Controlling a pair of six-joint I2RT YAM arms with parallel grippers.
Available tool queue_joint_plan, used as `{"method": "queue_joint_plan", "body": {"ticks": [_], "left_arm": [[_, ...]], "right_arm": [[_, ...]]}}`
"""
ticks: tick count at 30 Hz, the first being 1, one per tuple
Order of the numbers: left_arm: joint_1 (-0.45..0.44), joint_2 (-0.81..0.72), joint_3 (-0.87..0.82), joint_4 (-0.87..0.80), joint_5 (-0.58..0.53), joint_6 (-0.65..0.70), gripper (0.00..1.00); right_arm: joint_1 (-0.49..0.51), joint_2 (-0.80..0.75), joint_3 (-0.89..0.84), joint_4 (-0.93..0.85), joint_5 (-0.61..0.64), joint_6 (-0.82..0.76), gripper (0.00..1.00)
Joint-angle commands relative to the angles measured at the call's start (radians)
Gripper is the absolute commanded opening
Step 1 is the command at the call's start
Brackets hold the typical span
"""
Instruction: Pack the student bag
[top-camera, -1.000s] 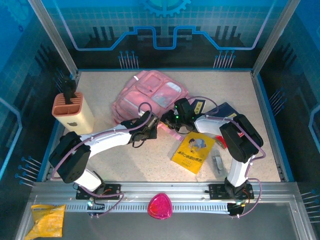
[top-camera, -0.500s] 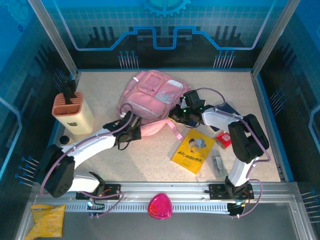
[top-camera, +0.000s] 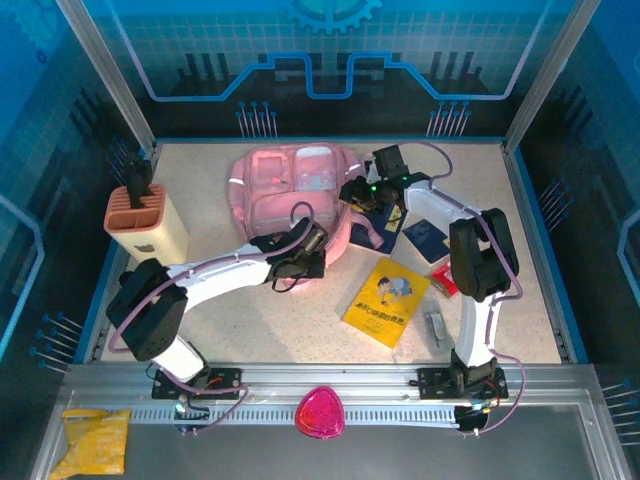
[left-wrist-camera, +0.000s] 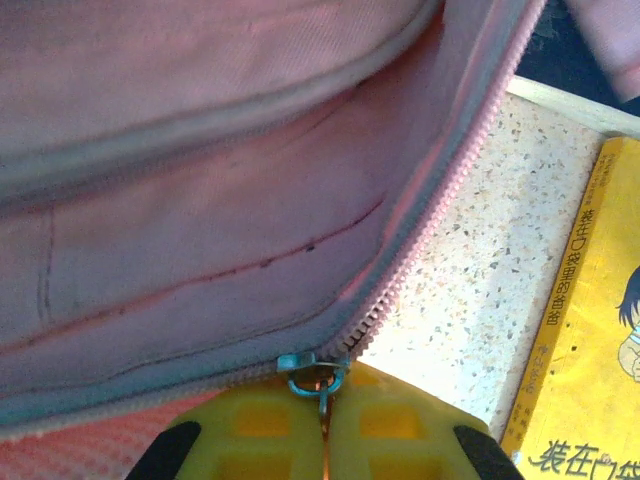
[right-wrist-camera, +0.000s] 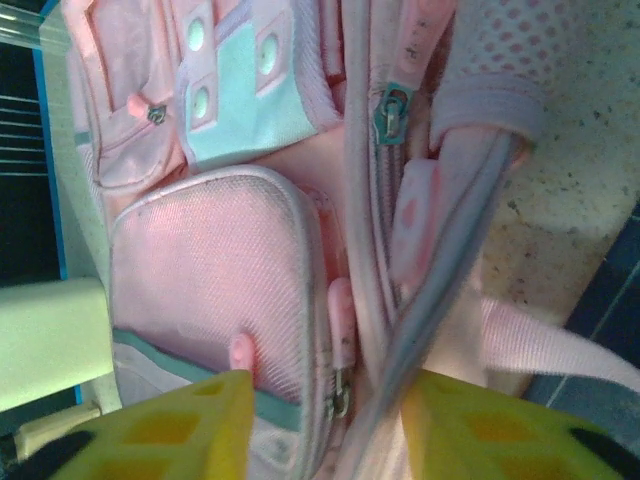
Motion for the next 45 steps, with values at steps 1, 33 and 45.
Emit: {"method": "queue_joint_plan", "body": {"ticks": [1, 33, 45], "left_arm": [[0.000, 0.009, 0.027, 0.004, 0.006, -0.028, 0.00], [0.032, -0.176, -0.138, -0.025, -0.045, 0.109, 0.00], [0.246, -0.318, -0.324, -0.039, 0.068, 0.142, 0.00]], "right_arm": [[-0.008, -0.109, -0.065, -0.036, -0.020, -0.044, 0.57], [0.132, -0.205, -0.366, 0.261, 0.057, 0.124, 0.00], [0.029, -0.127, -0.178, 0.106, -0.005, 0.001, 0.00]]}}
